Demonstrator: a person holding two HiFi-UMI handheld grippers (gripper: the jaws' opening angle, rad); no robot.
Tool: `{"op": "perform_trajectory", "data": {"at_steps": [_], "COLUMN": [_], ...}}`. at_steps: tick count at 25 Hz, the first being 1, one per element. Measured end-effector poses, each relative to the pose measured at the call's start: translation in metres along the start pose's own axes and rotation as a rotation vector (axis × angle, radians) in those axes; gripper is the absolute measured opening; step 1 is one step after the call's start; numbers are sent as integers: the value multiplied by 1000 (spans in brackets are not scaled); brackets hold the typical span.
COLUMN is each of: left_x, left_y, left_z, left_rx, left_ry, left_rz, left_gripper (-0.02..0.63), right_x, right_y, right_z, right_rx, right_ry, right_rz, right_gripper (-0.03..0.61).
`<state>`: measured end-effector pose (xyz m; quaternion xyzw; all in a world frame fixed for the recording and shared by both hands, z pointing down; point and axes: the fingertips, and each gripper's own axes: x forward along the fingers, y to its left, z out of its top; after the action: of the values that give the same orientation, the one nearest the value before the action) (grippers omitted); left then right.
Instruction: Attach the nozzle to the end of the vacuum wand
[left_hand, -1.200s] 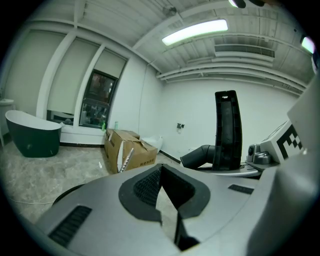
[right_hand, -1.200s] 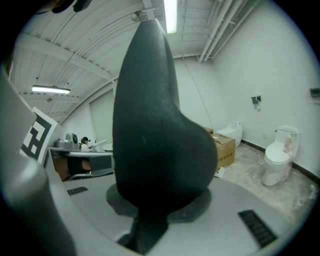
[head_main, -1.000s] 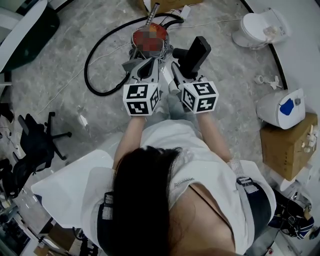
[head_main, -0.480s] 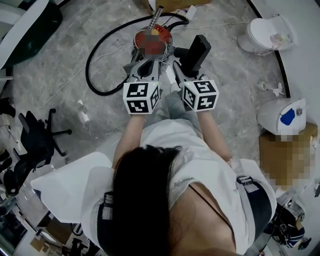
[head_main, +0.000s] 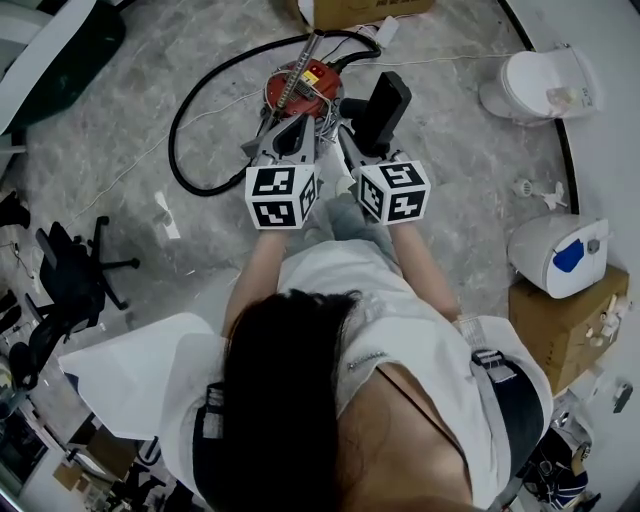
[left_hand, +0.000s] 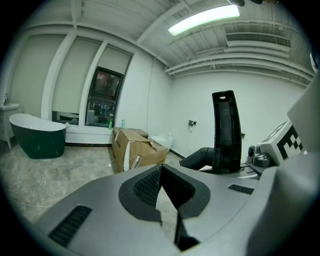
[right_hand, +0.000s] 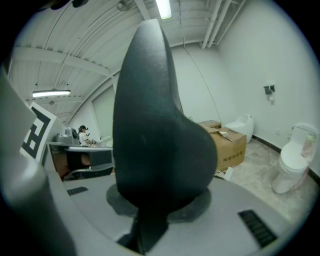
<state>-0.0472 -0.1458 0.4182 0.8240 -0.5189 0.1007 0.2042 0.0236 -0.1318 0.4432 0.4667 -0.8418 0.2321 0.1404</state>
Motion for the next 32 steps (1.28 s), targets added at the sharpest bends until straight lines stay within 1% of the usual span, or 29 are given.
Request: {"op": "perform_trajectory", "data": {"at_steps": [8,16,26,32], "left_x": [38,67,88,93], "left_y": [1,1,4,5], "left_z": [11,16,13,13], "left_rx": [-8,-17,-37,-24], "left_ry": [13,21,40,47], "left_rz": [34,76,132,159], "left_gripper": [2,2,0,2], "right_x": [23,40,54,56], "right_y": [-30,-57,-83,-92], "right_z": [13,29,34,34], "right_rx": [-5,-20,-26,-19], "right_ry": [31,37,57,65], "right_rz": [35,68,101,110], "right_gripper": [98,98,98,98]}}
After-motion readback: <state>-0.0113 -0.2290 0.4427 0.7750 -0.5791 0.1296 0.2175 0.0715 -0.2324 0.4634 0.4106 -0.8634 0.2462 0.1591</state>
